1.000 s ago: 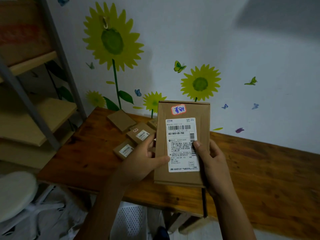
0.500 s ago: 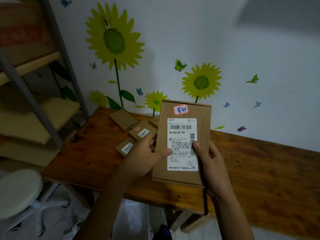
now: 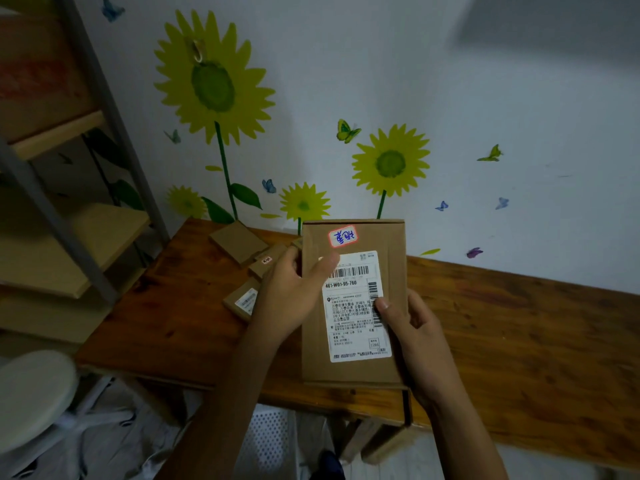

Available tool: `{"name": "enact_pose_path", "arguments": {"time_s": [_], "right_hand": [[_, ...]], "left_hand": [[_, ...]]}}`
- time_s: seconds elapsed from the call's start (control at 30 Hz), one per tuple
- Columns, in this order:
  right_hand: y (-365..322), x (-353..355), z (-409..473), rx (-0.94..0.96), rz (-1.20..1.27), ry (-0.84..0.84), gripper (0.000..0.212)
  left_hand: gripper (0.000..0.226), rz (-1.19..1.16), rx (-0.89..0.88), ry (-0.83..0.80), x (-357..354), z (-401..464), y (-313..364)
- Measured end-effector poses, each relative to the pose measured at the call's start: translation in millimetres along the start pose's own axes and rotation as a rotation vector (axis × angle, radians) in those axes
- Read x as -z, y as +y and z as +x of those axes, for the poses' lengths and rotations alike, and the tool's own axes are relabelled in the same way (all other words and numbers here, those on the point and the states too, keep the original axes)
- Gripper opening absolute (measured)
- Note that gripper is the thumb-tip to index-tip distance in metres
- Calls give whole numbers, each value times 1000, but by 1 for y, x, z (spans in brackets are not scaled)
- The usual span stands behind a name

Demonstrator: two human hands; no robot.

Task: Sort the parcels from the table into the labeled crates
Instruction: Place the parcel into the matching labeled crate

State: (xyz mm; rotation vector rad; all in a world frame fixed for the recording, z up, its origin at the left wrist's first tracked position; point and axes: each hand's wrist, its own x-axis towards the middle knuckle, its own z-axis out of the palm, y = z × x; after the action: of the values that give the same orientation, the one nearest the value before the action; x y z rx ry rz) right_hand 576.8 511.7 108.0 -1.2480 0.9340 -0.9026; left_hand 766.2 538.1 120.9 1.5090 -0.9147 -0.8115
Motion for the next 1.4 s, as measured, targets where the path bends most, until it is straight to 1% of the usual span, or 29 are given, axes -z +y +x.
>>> {"name": "enact_pose_path", "arguments": {"time_s": [0.1, 0.17, 0.23, 0.27, 0.33, 0.37, 0.47, 0.53, 0.6, 0.7, 0.73, 0.8, 0.87, 0.9, 1.0, 1.03, 1.1, 1.23, 1.27, 1.3, 1.33, 1.37, 1.4], "right_hand": [[3, 5, -3, -8, -3, -6, 41], [4, 10, -4, -15, 15, 8, 41], [7, 17, -4, -23, 49, 46, 42], [9, 23, -3, -27, 83, 87, 42], [13, 35, -2, -44, 142, 177, 45], [13, 42, -1, -57, 153, 211, 47], [14, 76, -4, -78, 144, 268, 49], [16, 110, -12, -73, 145, 342, 39], [18, 152, -29, -82, 142, 442, 29], [20, 222, -59, -82, 110, 622, 24], [21, 257, -76, -76, 122, 693, 25], [21, 316, -107, -85, 132, 816, 29], [17, 394, -147, -57, 146, 912, 32], [14, 414, -155, -64, 136, 944, 33], [2, 512, -197, -22, 143, 1058, 36], [-4, 529, -200, -27, 131, 1081, 37], [-12, 582, -227, -7, 125, 1150, 38], [-31, 685, -268, 56, 118, 1283, 34], [-33, 719, -279, 72, 116, 1314, 33], [-36, 730, -283, 68, 106, 1330, 31], [-34, 773, -295, 87, 110, 1362, 29], [-35, 780, -296, 81, 98, 1367, 29], [-36, 812, -303, 91, 94, 1388, 31]], "left_hand": [[56, 35, -18, 15, -4, 8, 10], [49, 39, -13, -6, -9, 8, 10], [29, -6, 18, -94, -17, 0, 0], [25, -25, 56, -179, -25, -4, -6], [29, -21, 129, -342, -38, -15, -22], [29, -8, 138, -380, -47, -19, -27], [26, -36, 133, -387, -85, -24, -30], [25, -49, 154, -400, -124, -27, -26], [21, -79, 180, -456, -173, -37, -19], [14, -89, 175, -532, -255, -60, -5], [14, -91, 155, -572, -293, -74, 2], [21, -92, 109, -617, -359, -104, 15], [26, -75, 64, -694, -444, -144, 32], [26, -74, 50, -714, -465, -154, 38], [28, -64, -8, -833, -575, -195, 59], [29, -82, 1, -842, -592, -199, 63], [31, -80, 2, -913, -652, -223, 71], [34, -119, -34, -1065, -767, -265, 96], [35, -127, -58, -1100, -806, -276, 99], [37, -117, -61, -1114, -820, -281, 103], [39, -122, -73, -1144, -870, -295, 102], [41, -106, -84, -1151, -877, -296, 102], [43, -121, -95, -1167, -914, -303, 101]]}}
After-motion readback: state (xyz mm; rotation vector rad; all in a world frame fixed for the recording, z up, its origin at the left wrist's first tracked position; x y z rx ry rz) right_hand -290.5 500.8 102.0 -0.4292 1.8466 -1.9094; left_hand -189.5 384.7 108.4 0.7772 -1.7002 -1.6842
